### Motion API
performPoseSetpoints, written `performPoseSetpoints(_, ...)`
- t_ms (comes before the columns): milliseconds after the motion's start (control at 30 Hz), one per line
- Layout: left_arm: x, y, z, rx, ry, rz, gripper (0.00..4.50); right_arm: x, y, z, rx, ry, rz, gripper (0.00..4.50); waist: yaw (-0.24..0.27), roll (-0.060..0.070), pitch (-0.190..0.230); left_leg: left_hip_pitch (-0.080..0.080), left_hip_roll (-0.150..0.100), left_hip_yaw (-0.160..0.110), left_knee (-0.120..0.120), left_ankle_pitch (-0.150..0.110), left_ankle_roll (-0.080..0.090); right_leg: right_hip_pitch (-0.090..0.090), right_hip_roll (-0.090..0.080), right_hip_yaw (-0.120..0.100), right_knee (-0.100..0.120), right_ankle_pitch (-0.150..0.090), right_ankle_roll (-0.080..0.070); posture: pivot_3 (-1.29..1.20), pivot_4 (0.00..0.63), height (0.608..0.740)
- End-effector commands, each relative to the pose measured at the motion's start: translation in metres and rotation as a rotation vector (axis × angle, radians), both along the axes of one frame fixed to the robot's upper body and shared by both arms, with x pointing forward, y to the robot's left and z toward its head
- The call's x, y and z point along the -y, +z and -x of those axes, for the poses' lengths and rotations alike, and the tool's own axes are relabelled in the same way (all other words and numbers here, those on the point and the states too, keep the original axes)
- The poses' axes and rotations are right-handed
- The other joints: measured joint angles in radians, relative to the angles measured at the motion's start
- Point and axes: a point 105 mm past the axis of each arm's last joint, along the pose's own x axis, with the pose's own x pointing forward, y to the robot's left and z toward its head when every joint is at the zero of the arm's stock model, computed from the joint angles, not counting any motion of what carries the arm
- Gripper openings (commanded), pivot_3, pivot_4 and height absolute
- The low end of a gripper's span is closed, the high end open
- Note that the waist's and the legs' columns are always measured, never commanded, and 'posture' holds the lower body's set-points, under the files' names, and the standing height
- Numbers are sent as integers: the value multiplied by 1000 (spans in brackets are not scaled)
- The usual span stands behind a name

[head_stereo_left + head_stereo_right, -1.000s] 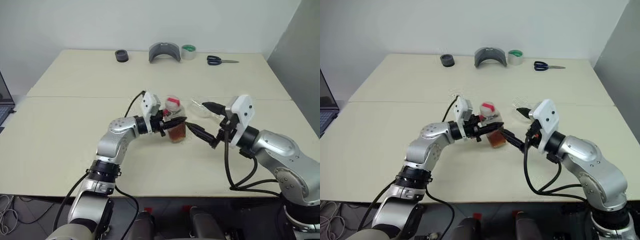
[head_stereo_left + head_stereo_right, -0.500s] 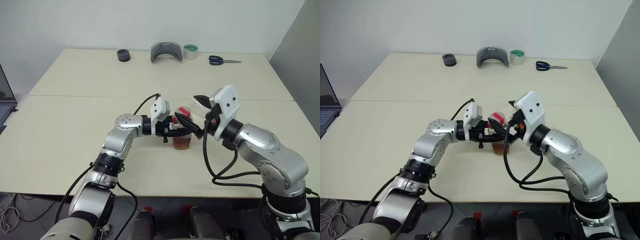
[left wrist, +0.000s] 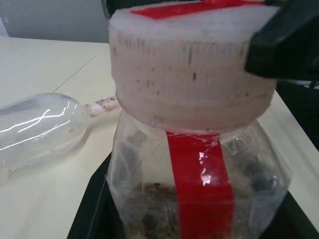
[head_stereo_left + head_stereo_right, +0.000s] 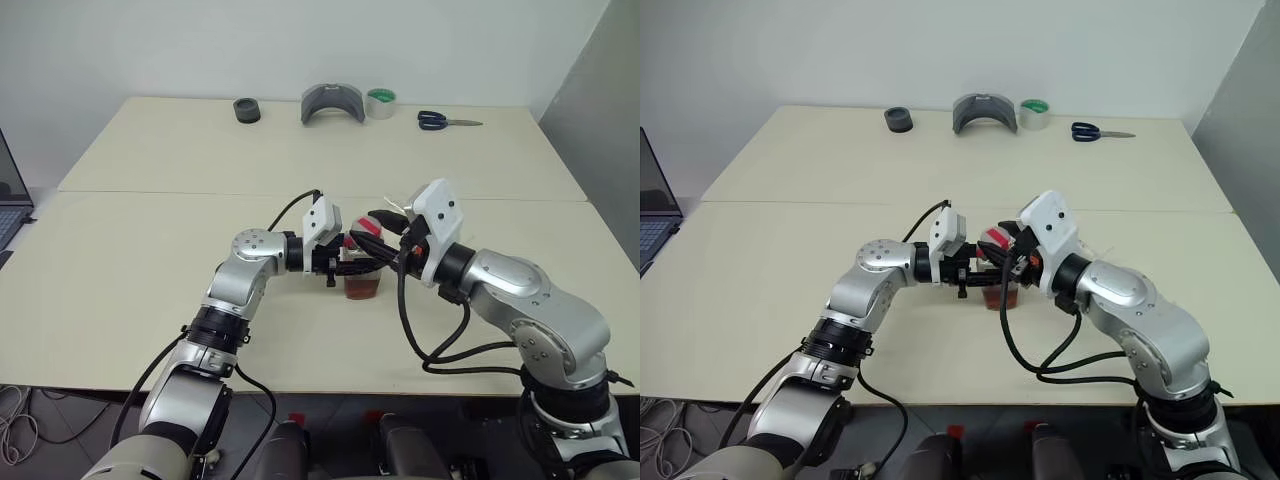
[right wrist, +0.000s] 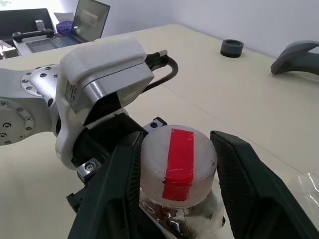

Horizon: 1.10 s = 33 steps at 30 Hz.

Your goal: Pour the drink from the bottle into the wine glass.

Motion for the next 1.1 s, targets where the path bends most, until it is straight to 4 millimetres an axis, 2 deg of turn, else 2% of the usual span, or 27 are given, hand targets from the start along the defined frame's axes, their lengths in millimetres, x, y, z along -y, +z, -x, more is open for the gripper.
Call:
performPoseSetpoints(33, 4, 19, 5, 86, -51, 20, 1814, 0, 0, 3, 22, 123, 53, 1804, 0, 0, 0, 0, 0, 0, 0, 0, 0, 0, 0, 0, 0, 0, 0, 0, 150, 740)
performPoseSetpoints(267, -1, 20, 9, 100, -66, 5, 1808, 8, 1, -1, 49, 374, 196, 1804, -2, 2, 2, 1, 0, 1, 0, 0, 0, 0, 0, 0, 0, 0, 0, 0, 150, 740)
performPoseSetpoints(500, -2, 18, 12, 99, -63, 6, 1803, 13, 6, -3, 82, 423, 212, 1804, -1, 3, 3, 0, 0, 0, 0, 0, 0, 0, 0, 0, 0, 0, 0, 0, 150, 740)
performPoseSetpoints(700, -3, 17, 7, 101, -33, -1, 1797, 25, 26, -6, 128, 264, 94, 3785, 1, 3, 3, 0, 0, 0, 0, 0, 0, 0, 0, 0, 0, 0, 0, 0, 150, 740)
performPoseSetpoints(733, -3, 17, 5, 101, -22, 2, 1797, 26, 29, -1, 123, 248, 71, 4240, 2, 3, 3, -1, 0, -1, 0, 0, 0, 0, 0, -1, 0, 0, 0, 0, 150, 740)
performPoseSetpoints(767, -4, 17, 3, 101, -11, 7, 1797, 27, 30, 4, 115, 238, 52, 4500, 3, 3, 3, -1, 0, 0, 1, 0, 0, 0, 0, 0, 0, 0, 0, 0, 150, 740)
performPoseSetpoints(900, -3, 19, -3, 101, 12, 19, 1797, 23, 28, 20, 96, 131, -42, 4500, 3, 3, 3, -1, 0, -1, 1, 0, 0, 0, -1, -1, 0, 0, 0, 0, 150, 740)
performPoseSetpoints(1033, -1, 23, -9, 104, 14, 31, 1797, 17, 17, 16, 90, -57, -99, 4500, -1, 3, 3, -1, 1, 0, 0, 0, 0, 0, 0, 0, 0, 0, 0, 0, 150, 740)
performPoseSetpoints(1100, 0, 25, -11, 106, 14, 33, 1797, 12, 14, 16, 92, -96, -121, 4500, 0, 3, 3, 0, 0, 0, 0, 0, 0, 0, 0, 0, 1, 0, 0, 0, 150, 740)
